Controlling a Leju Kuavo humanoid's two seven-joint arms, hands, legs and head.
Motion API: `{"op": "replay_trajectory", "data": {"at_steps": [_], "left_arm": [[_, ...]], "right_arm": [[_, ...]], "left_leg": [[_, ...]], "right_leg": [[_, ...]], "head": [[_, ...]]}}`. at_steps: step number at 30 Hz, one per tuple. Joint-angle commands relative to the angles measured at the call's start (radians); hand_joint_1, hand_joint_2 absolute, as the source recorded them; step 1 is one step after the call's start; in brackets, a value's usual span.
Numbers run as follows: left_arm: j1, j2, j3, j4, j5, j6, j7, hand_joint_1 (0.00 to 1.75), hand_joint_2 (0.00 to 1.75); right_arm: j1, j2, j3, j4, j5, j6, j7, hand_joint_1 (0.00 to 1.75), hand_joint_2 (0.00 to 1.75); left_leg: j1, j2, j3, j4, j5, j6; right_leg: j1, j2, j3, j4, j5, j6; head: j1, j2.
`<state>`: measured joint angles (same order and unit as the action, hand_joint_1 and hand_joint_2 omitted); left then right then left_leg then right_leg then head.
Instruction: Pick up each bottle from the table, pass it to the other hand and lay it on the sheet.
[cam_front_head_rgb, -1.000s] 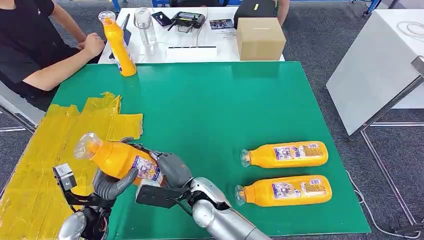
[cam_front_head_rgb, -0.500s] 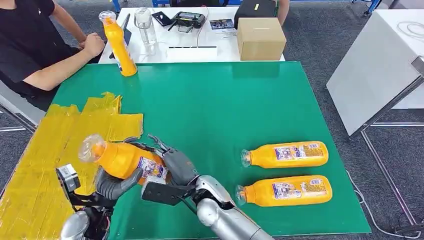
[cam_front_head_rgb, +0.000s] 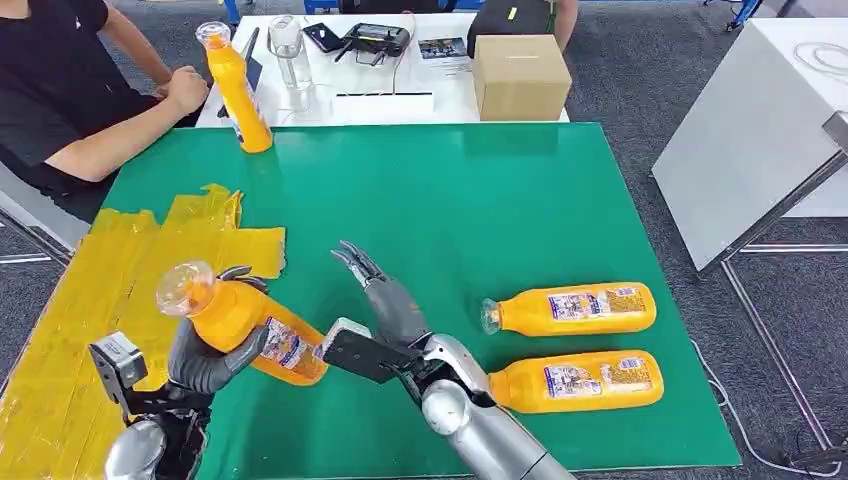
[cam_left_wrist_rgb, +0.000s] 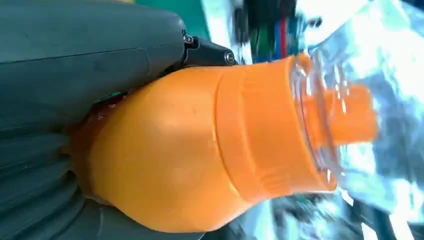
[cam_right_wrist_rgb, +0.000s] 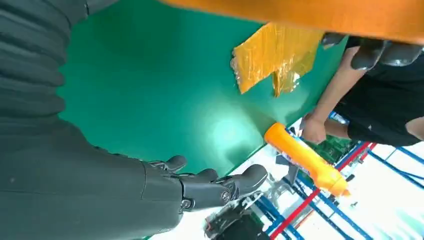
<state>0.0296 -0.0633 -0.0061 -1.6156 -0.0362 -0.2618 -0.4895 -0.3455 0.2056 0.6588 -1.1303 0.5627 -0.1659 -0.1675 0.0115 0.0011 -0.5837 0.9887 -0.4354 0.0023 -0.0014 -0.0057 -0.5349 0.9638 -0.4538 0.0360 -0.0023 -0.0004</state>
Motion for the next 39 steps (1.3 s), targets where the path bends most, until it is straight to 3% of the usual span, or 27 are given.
{"op": "replay_trajectory", "data": {"at_steps": [1,2,12,17,21,24,29,30,33,36,39], "left_arm": [[-0.077,-0.028,0.023,-0.059,-0.642,0.523,-0.030,1.75,1.75],[-0.070,-0.029,0.017,-0.060,-0.734,0.592,-0.018,1.75,1.75],[-0.063,-0.026,0.012,-0.061,-0.736,0.598,-0.017,1.75,1.75],[-0.053,-0.021,-0.012,0.005,-0.994,0.820,0.032,1.75,1.75],[-0.042,0.003,-0.038,0.092,-1.291,0.960,0.152,1.75,1.75],[-0.045,0.023,-0.048,0.204,-1.417,0.960,0.223,1.75,1.75],[-0.046,0.073,-0.065,0.320,-1.535,0.960,0.325,1.75,1.75],[-0.077,0.220,-0.247,0.383,-1.535,0.960,0.532,1.75,1.75],[-0.138,0.305,-0.454,0.516,-1.535,0.960,0.737,1.75,1.75],[-0.151,0.271,-0.474,0.650,-1.535,0.960,0.768,1.75,1.75],[-0.142,0.222,-0.358,0.722,-1.535,0.960,0.663,1.75,1.75]], "right_arm": [[0.060,-0.074,-0.035,-0.133,0.029,-0.003,0.006,0.00,1.75],[0.071,-0.084,-0.039,-0.151,0.031,-0.005,0.004,0.00,1.75],[0.077,-0.086,-0.042,-0.162,0.031,-0.005,0.005,0.00,1.75],[0.087,-0.110,-0.059,-0.189,0.014,-0.001,-0.017,0.00,1.75],[0.073,-0.125,-0.060,-0.189,-0.017,0.015,-0.038,0.00,1.75],[0.064,-0.130,-0.055,-0.186,-0.035,0.020,-0.048,0.00,1.75],[0.051,-0.135,-0.045,-0.181,-0.050,0.025,-0.058,0.00,1.75],[0.043,-0.138,-0.038,-0.175,-0.064,0.029,-0.065,0.00,1.75],[0.033,-0.143,-0.030,-0.168,-0.077,0.033,-0.071,0.00,1.75],[0.024,-0.146,-0.019,-0.159,-0.088,0.036,-0.080,0.00,1.75],[0.020,-0.144,-0.014,-0.155,-0.091,0.038,-0.082,0.00,1.75]], "left_leg": [[0.001,-0.005,0.002,0.001,-0.001,0.001],[0.000,-0.005,0.001,0.001,0.000,0.001],[0.000,-0.002,0.001,0.000,0.000,0.000],[0.000,-0.002,0.003,-0.001,0.000,0.001],[-0.001,-0.002,0.003,-0.002,0.000,0.001],[-0.001,-0.001,0.009,-0.002,-0.002,0.001],[-0.001,0.000,0.004,-0.002,0.000,0.000],[-0.001,0.000,0.006,-0.003,0.000,0.000],[-0.001,-0.003,0.003,-0.002,0.001,0.000],[0.000,-0.002,0.005,-0.002,0.000,0.000],[-0.001,0.001,0.006,-0.003,-0.001,0.001]], "right_leg": [[0.001,-0.005,0.005,-0.001,-0.002,0.000],[0.000,-0.004,0.003,0.000,-0.001,0.000],[0.000,-0.001,0.002,-0.001,0.000,0.000],[0.000,-0.002,0.004,-0.001,-0.001,0.000],[-0.001,-0.001,0.003,-0.002,0.000,0.000],[-0.001,0.000,0.010,-0.003,-0.001,0.000],[-0.001,0.000,0.004,-0.002,0.000,0.000],[-0.001,0.001,0.006,-0.002,0.000,-0.001],[-0.001,-0.002,0.003,-0.001,0.000,0.000],[0.000,-0.002,0.005,-0.001,-0.001,-0.001],[-0.001,0.002,0.005,-0.002,0.000,0.000]], "head": [[0.000,0.000],[0.000,0.000],[0.000,0.000],[0.000,0.000],[0.000,0.000],[0.000,0.000],[0.000,0.000],[0.000,0.000],[0.000,0.000],[0.000,0.000],[0.000,0.000]]}}
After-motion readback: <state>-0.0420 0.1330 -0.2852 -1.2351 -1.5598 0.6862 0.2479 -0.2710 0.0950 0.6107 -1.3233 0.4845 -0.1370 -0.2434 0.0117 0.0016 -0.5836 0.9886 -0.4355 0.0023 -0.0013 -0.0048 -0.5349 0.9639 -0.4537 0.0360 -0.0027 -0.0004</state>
